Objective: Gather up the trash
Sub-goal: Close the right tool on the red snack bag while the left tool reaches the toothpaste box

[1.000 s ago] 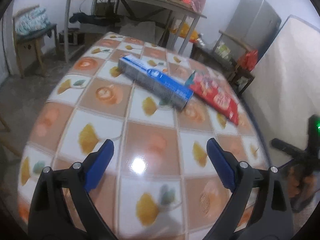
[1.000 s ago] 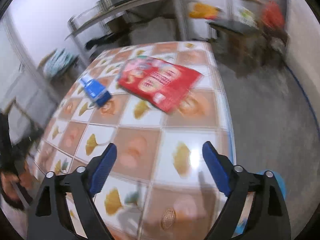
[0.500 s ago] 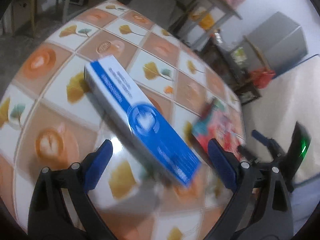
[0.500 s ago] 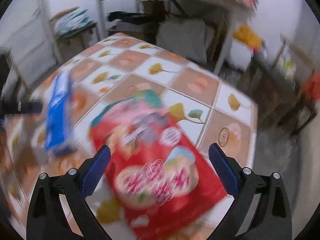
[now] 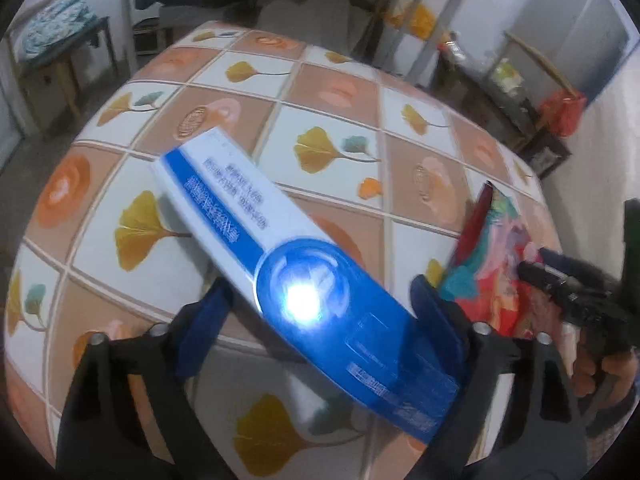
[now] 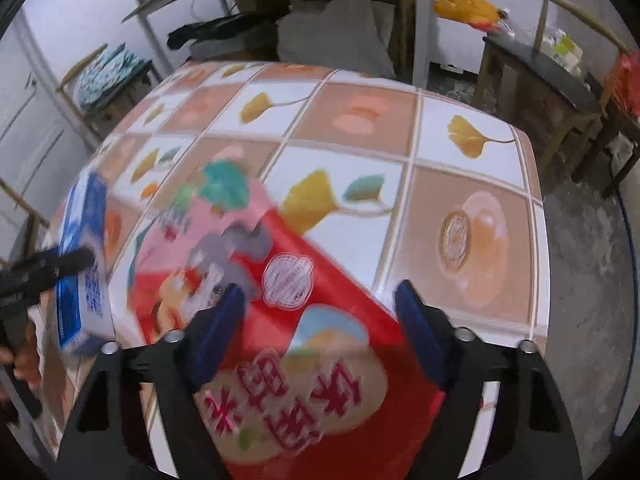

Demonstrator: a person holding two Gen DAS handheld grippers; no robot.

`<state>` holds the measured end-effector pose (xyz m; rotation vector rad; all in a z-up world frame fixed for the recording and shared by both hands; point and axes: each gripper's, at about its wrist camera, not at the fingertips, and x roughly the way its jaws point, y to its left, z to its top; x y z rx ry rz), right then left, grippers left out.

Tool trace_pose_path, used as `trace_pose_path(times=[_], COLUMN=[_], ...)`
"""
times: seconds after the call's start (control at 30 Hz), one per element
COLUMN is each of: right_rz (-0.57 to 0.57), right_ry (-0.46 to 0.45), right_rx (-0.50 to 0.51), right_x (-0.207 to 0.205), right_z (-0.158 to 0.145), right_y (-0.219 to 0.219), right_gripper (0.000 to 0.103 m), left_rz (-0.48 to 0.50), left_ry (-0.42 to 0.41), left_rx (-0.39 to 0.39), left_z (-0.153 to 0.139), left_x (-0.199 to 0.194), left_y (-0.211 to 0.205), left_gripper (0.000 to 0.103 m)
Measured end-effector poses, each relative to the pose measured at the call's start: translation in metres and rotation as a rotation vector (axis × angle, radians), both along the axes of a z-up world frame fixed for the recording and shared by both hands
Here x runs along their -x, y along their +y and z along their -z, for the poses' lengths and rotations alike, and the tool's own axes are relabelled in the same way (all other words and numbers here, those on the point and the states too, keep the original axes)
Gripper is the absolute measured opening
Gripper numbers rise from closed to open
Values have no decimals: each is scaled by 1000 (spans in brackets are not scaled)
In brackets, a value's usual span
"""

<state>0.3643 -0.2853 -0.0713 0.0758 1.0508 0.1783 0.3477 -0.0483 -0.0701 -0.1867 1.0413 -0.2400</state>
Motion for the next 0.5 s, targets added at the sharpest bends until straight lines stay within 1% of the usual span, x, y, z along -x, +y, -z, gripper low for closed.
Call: trace_pose_path(times=[0.03, 0.07, 0.23, 0.27, 0.33, 0.43, 0.5], right_rz=[-4, -7, -2, 5, 20, 33, 33], right_ry=[0, 0, -2, -2, -1, -1, -1], right_rx=[10, 13, 35, 33, 28, 25, 15], right_x=[6, 15, 54, 62, 76, 100, 119], right_z=[0, -2, -4, -4, -5, -5, -6], right_y=[3, 3, 12, 13, 15, 18, 20], right_gripper=[63, 60, 38, 35, 21, 10, 8], left_rz=[6, 15, 44, 57, 78, 109, 125], left_ry=[2, 5, 1, 1, 2, 0, -5], left_rx=[7, 15, 22, 20, 15, 10, 9], left_z=[-1, -2, -4, -5, -6, -7, -8], left_x=[2, 4, 17, 22, 29, 49, 69], left_y=[1, 3, 10, 10, 11, 15, 18], left_gripper=[76, 73, 66, 64, 62, 60, 58])
